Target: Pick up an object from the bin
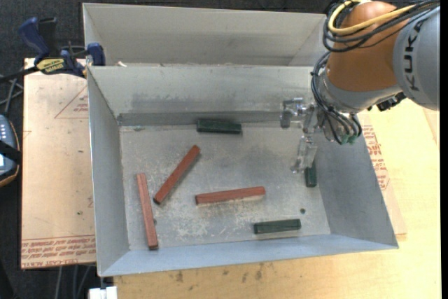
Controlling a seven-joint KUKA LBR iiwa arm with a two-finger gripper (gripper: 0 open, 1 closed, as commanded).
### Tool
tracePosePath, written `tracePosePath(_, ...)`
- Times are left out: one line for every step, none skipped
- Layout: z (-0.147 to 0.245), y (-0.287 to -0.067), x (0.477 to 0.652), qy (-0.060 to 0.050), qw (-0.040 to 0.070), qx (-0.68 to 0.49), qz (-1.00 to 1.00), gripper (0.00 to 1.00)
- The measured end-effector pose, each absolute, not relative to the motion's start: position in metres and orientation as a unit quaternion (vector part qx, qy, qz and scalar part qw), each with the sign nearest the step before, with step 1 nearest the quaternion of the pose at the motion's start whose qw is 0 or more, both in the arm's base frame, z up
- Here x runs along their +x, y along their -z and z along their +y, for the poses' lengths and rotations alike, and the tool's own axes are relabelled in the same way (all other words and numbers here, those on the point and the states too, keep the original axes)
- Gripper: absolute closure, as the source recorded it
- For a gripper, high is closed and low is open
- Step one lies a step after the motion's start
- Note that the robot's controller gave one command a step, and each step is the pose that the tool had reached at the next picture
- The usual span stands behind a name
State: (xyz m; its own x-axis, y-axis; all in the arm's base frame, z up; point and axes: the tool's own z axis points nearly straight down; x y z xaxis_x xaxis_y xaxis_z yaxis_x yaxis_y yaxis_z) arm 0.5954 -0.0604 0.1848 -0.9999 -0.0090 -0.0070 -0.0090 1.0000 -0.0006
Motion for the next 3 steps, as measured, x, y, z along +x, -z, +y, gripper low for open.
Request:
tracePosePath(-0.096, -0.146, 0.549, -0.001, 0.001, -0.011, 1.000, 0.00)
tracePosePath(-0.069, -0.131, 0.542, 0.001, 0.000, -0.004, 1.000, 0.00)
tracePosePath(-0.025, -0.071, 0.549, -0.001, 0.000, -0.029, 1.000, 1.00)
